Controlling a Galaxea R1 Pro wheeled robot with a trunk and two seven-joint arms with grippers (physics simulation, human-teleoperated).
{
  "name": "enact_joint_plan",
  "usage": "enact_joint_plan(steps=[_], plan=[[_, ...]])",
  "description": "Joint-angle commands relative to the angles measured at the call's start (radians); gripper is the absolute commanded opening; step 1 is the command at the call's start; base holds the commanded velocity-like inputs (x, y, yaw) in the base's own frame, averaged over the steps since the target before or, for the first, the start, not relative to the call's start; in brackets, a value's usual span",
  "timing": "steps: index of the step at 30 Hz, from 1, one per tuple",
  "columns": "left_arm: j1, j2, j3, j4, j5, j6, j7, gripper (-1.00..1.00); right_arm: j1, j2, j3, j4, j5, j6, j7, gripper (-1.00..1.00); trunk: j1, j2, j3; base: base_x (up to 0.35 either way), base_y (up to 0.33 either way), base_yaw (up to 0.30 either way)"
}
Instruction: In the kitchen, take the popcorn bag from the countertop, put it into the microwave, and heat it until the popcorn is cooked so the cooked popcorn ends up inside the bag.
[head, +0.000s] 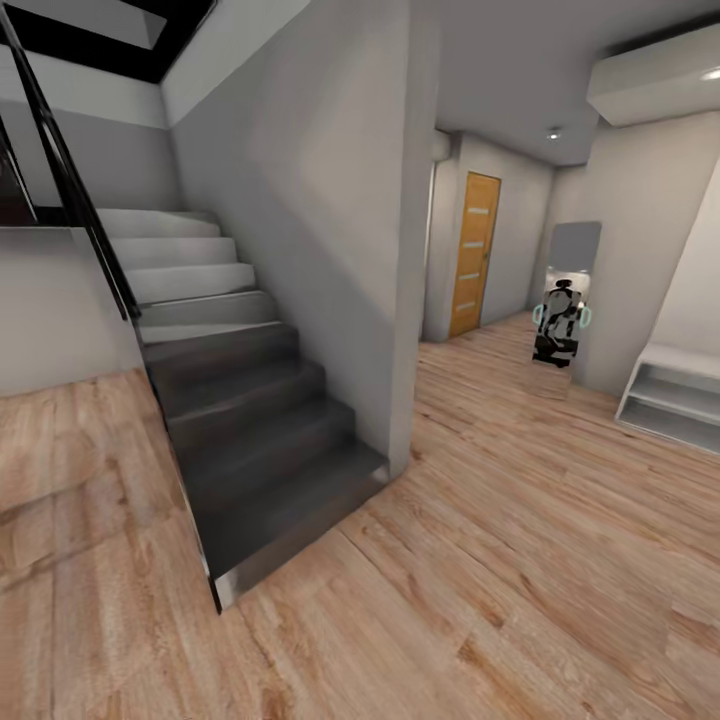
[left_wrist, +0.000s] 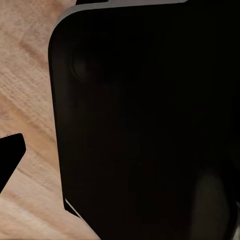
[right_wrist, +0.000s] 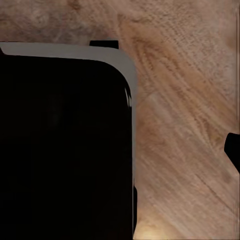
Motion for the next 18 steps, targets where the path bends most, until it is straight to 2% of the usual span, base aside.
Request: enact_joint_plan(steps=[1,13,18], plan=[[0.000,0.000,0.000,0.000,0.000,0.000,0.000,1.00,0.000,0.000,-0.002,0.000,0.000,-0.009,-0.007,1.00,0.000,0.000,-0.001,0.000,0.000,0.270],[0.000,0.000,0.000,0.000,0.000,0.000,0.000,1.00,0.000,0.008,-0.003,-0.001,0.001,-0.084,-0.078,1.00,0.000,0.000,-0.001,0.000,0.000,0.273],[-0.001,0.000,0.000,0.000,0.000,0.000,0.000,1.00,0.000,0.009,-0.003,-0.001,0.001,-0.084,-0.078,1.00,0.000,0.000,-0.001,0.000,0.000,0.266]])
